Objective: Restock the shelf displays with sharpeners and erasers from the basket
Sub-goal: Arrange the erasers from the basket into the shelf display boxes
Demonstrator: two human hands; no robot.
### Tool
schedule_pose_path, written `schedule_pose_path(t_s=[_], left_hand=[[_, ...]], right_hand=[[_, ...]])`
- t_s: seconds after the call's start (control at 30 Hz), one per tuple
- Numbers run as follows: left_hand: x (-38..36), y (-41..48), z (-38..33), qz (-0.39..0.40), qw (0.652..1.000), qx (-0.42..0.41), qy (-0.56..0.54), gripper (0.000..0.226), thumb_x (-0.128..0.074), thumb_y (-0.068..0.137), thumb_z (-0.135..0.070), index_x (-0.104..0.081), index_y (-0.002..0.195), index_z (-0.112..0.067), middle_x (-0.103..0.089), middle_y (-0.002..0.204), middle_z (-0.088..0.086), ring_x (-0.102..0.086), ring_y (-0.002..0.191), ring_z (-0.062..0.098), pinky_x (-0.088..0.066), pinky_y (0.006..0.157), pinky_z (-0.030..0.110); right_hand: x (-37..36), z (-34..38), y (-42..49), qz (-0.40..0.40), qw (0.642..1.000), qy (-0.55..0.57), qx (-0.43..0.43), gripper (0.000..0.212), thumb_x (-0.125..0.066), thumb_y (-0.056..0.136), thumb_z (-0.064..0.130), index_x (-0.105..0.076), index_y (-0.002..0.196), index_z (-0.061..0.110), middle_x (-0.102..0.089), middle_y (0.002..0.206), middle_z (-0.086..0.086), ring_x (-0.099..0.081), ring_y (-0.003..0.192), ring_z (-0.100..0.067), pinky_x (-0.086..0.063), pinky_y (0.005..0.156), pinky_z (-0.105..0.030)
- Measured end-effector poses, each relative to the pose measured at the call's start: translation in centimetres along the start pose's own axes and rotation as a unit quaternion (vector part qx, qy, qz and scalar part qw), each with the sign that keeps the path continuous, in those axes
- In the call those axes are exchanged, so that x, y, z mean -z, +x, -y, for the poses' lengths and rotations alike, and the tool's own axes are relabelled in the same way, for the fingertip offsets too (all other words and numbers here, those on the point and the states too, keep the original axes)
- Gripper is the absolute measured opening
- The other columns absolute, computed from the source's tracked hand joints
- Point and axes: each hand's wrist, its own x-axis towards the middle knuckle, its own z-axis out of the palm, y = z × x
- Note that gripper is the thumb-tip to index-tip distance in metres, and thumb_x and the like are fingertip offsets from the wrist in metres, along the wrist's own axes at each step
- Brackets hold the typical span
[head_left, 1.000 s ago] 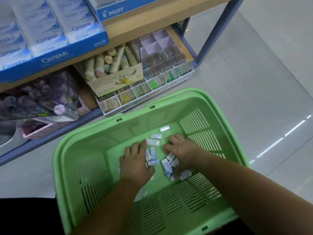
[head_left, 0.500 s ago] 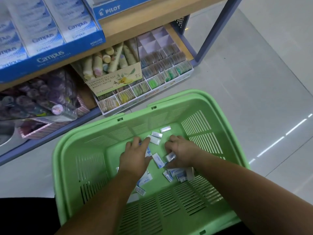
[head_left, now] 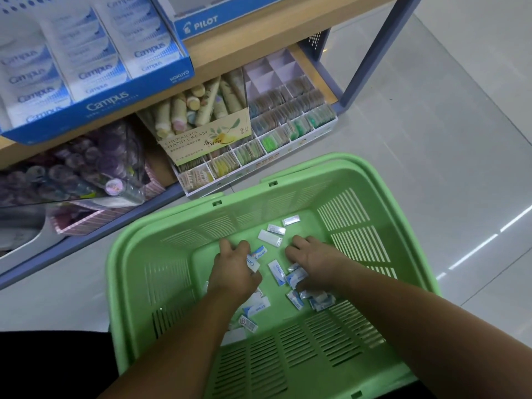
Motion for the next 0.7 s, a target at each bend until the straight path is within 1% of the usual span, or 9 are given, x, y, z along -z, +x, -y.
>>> schedule_pose_path(t_s=[0.13,0.23,0.3,0.37,0.4,0.47,0.53,0.63,0.7], left_hand=[[0.5,0.2,-0.2,0.014,1.000,0.000,-0.027,0.035,-0.072,0.083,-0.024,-0.059,0.115,-0.020,-0.041,0.117,0.006,-0.060,0.085,0.031,-0.050,0.078,0.031],[0.7,0.0,-0.5,0.049,0.999,-0.007,-0.004,0.042,-0.077,0.084,-0.028,-0.064,0.124,-0.023,-0.046,0.118,0.005,-0.063,0.093,0.027,-0.047,0.084,0.026],[0.6,0.1,-0.7,0.050,0.999,0.000,-0.012,0.047,-0.075,0.086,-0.027,-0.061,0.131,-0.022,-0.050,0.122,0.006,-0.064,0.100,0.026,-0.047,0.089,0.027],[0.8,0.2,-1.1,0.045,0.999,0.007,-0.018,0.035,-0.073,0.088,-0.029,-0.061,0.119,-0.018,-0.058,0.117,0.007,-0.062,0.103,0.026,-0.048,0.086,0.029],[1.0,0.3,-1.3,0.043,0.999,0.009,-0.024,0.028,-0.073,0.089,-0.030,-0.059,0.110,-0.017,-0.062,0.112,0.007,-0.062,0.099,0.026,-0.048,0.082,0.030],[1.5,0.4,-1.8,0.043,0.998,0.018,-0.041,0.026,-0.073,0.089,-0.031,-0.052,0.096,-0.019,-0.065,0.099,0.005,-0.060,0.087,0.025,-0.045,0.072,0.030],[2.1,0.2,-2.6,0.057,0.995,0.030,-0.075,0.028,-0.075,0.089,-0.034,-0.051,0.095,-0.020,-0.062,0.091,0.002,-0.058,0.081,0.025,-0.041,0.066,0.029],[3.1,-0.2,-4.4,0.074,0.988,0.037,-0.130,0.030,-0.075,0.090,-0.037,-0.060,0.107,-0.019,-0.066,0.102,0.004,-0.063,0.088,0.025,-0.042,0.066,0.027],[4.0,-0.5,-5.6,0.066,0.986,0.035,-0.148,0.030,-0.075,0.090,-0.036,-0.062,0.110,-0.018,-0.068,0.107,0.007,-0.065,0.093,0.027,-0.045,0.070,0.029]], right_hand=[[0.2,-0.3,0.3,-0.018,0.998,0.051,-0.008,0.052,-0.071,0.091,0.038,-0.045,0.133,0.019,-0.045,0.132,-0.006,-0.051,0.116,-0.025,-0.047,0.098,-0.039],[0.4,0.0,0.2,-0.011,1.000,0.023,-0.005,0.045,-0.063,0.097,0.034,-0.045,0.135,0.016,-0.047,0.131,-0.008,-0.051,0.112,-0.025,-0.048,0.096,-0.040],[0.4,0.4,0.0,-0.010,0.999,0.032,-0.015,0.042,-0.064,0.097,0.023,-0.045,0.134,0.014,-0.052,0.127,-0.009,-0.053,0.109,-0.025,-0.049,0.094,-0.040],[0.6,0.6,-0.1,-0.019,0.996,0.075,-0.035,0.043,-0.061,0.094,0.006,-0.042,0.132,0.014,-0.059,0.117,-0.010,-0.057,0.104,-0.025,-0.051,0.088,-0.038],[0.8,0.5,0.0,-0.025,0.992,0.113,-0.045,0.041,-0.059,0.094,0.003,-0.042,0.130,0.015,-0.061,0.109,-0.008,-0.060,0.100,-0.025,-0.050,0.082,-0.036],[1.8,0.4,-0.1,-0.034,0.980,0.189,-0.061,0.033,-0.058,0.098,0.007,-0.045,0.126,0.019,-0.060,0.099,-0.004,-0.061,0.092,-0.023,-0.045,0.073,-0.030],[3.0,0.5,-0.3,-0.048,0.964,0.255,-0.067,0.027,-0.059,0.099,0.012,-0.052,0.124,0.021,-0.062,0.099,-0.004,-0.058,0.083,-0.019,-0.042,0.067,-0.025],[5.2,1.1,-1.6,-0.066,0.924,0.371,-0.063,0.008,-0.061,0.100,0.021,-0.057,0.108,0.023,-0.060,0.086,0.002,-0.054,0.065,-0.011,-0.045,0.059,-0.025],[7.0,1.6,-3.1,-0.053,0.892,0.443,-0.075,0.004,-0.060,0.100,0.019,-0.059,0.104,0.019,-0.055,0.076,0.002,-0.049,0.055,-0.010,-0.044,0.049,-0.025]])
